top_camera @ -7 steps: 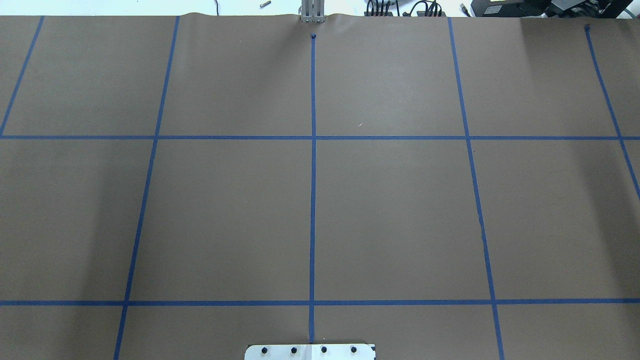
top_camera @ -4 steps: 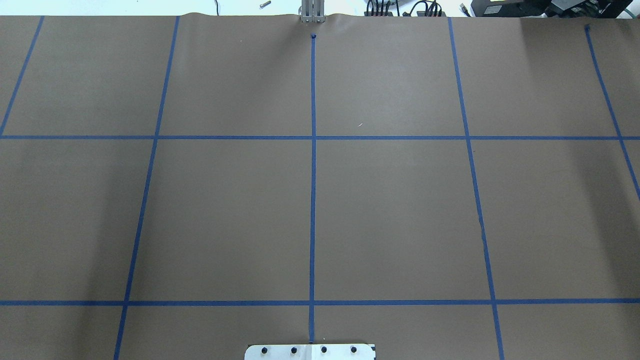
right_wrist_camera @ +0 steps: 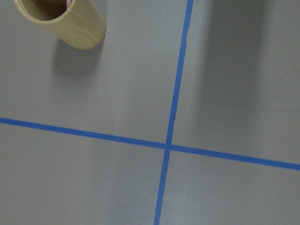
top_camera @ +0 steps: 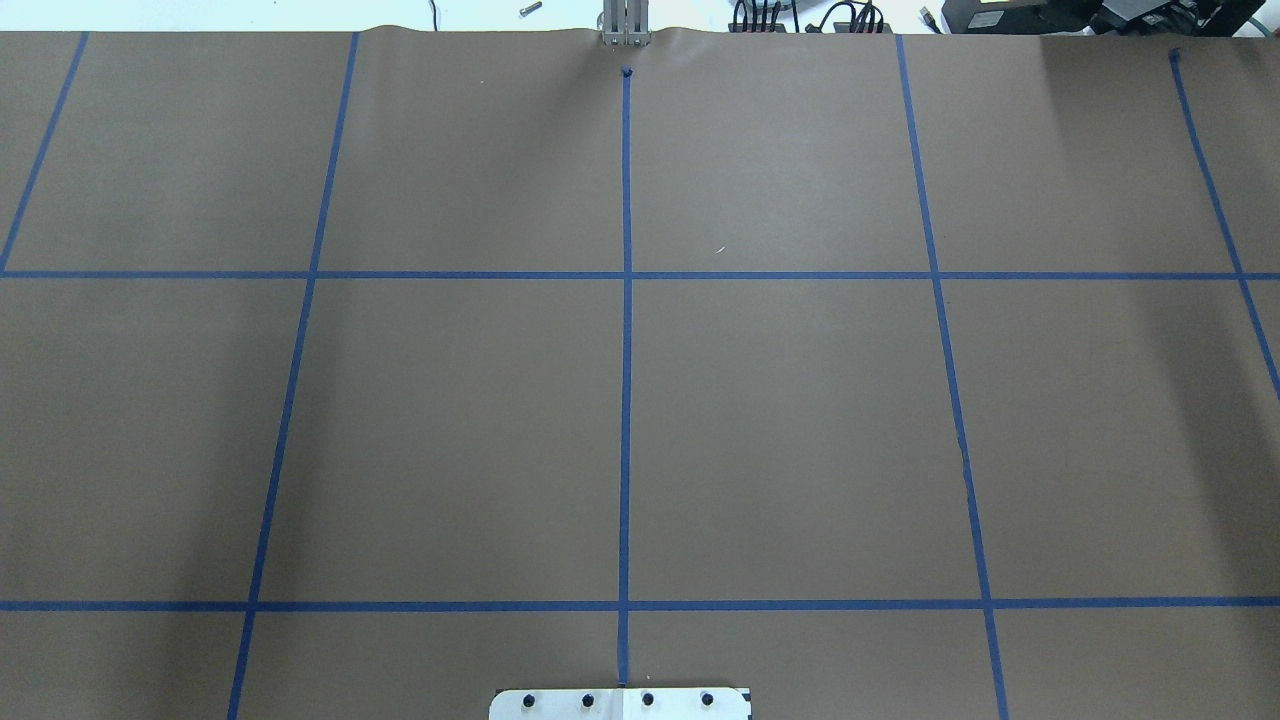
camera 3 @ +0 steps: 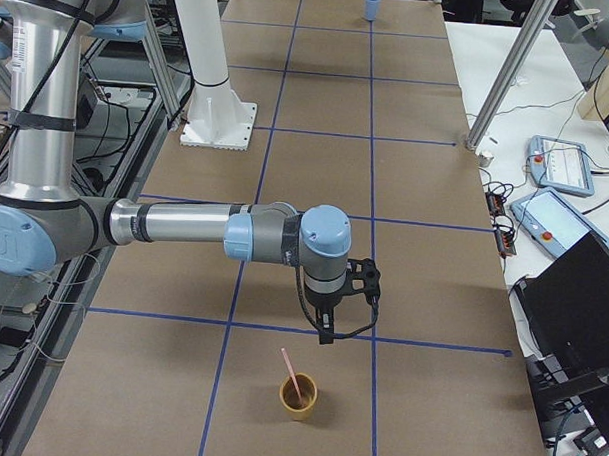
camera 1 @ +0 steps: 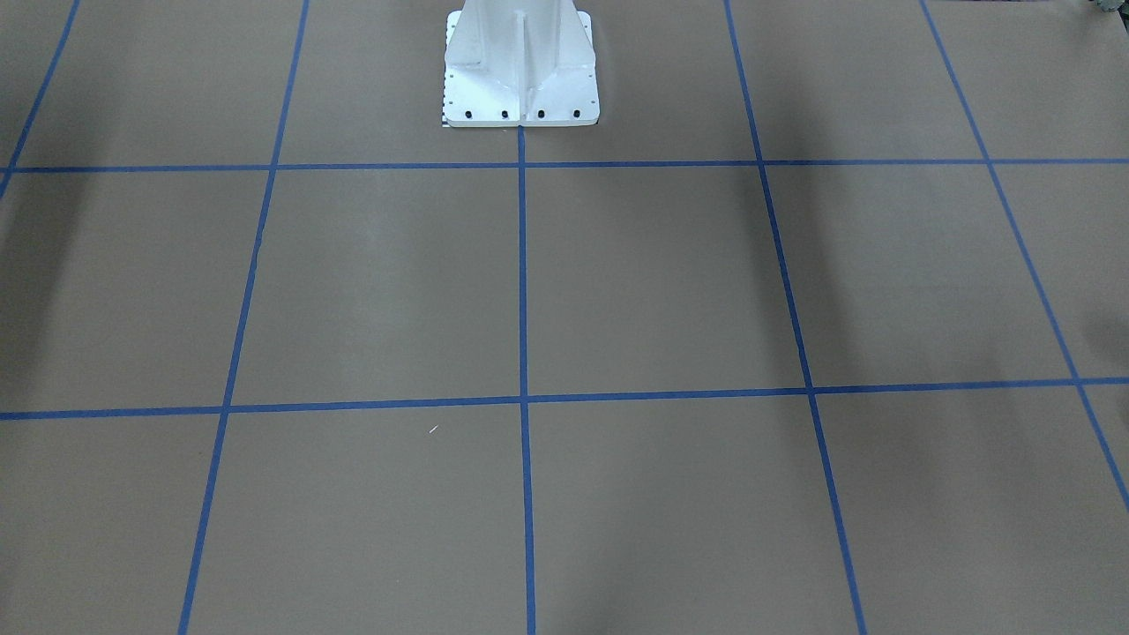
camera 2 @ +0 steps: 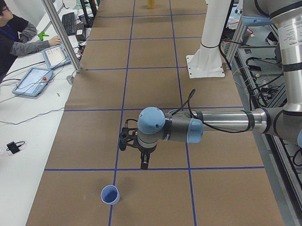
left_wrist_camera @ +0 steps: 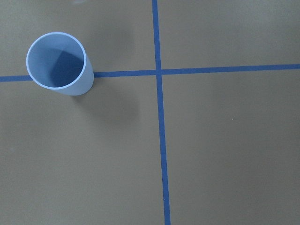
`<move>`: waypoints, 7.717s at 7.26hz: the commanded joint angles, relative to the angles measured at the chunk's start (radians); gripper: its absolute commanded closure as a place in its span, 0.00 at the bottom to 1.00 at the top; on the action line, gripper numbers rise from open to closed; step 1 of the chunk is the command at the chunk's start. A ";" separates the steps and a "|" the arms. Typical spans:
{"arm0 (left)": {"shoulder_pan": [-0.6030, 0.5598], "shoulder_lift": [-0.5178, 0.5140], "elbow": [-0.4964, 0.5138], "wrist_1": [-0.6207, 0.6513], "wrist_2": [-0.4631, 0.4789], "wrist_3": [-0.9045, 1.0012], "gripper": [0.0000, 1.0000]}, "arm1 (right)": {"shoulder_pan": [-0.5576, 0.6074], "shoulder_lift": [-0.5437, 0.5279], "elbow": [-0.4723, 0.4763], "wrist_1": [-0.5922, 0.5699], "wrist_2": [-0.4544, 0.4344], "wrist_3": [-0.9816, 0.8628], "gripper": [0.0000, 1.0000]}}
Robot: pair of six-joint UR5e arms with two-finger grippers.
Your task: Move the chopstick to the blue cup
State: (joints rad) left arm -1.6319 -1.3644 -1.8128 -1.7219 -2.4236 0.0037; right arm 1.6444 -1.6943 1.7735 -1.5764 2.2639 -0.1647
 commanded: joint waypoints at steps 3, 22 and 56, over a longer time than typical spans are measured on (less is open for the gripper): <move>-0.002 -0.033 0.000 -0.162 -0.003 0.002 0.02 | 0.000 -0.011 -0.046 0.232 0.075 -0.004 0.00; 0.165 -0.311 0.684 -0.573 0.201 0.091 0.09 | -0.020 -0.010 -0.028 0.246 0.079 0.206 0.00; 1.190 -1.197 0.297 0.317 0.653 -1.392 1.00 | -0.018 -0.034 -0.028 0.245 0.082 0.217 0.00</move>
State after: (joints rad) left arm -0.4557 -2.5617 -1.5193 -1.4050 -1.7714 -1.3767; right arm 1.6256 -1.7288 1.7486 -1.3315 2.3467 0.0534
